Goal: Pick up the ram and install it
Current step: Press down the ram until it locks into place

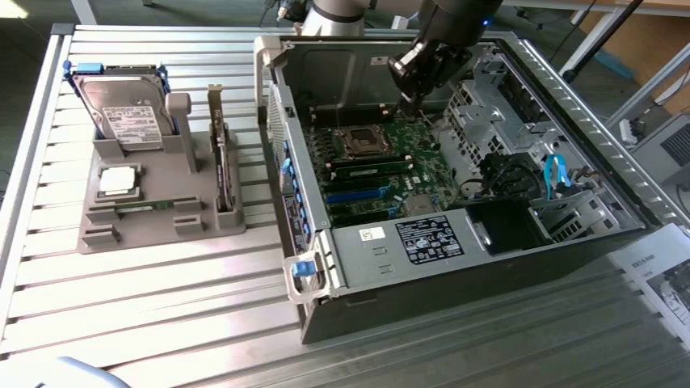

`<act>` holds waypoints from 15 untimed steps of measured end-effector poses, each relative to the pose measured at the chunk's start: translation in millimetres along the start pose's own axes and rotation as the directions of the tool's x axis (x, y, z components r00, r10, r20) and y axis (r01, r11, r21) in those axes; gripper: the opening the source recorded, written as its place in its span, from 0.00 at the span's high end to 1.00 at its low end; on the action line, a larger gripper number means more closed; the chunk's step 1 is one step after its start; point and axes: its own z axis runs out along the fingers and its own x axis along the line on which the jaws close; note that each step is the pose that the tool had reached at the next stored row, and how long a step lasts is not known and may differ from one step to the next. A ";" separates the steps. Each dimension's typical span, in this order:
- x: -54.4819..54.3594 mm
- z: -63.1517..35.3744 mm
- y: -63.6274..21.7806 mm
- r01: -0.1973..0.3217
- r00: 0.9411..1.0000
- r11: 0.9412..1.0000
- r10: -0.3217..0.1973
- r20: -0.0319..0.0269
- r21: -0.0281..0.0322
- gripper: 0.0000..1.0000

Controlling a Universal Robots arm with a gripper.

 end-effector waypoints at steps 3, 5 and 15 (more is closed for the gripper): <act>0.0 0.1 0.0 -0.045 0.999 0.999 0.045 0.001 -0.001 0.90; 0.0 0.2 0.0 -0.075 0.997 0.997 0.075 0.001 -0.002 0.90; 0.0 0.4 0.0 -0.223 0.975 0.975 0.223 0.002 -0.005 0.90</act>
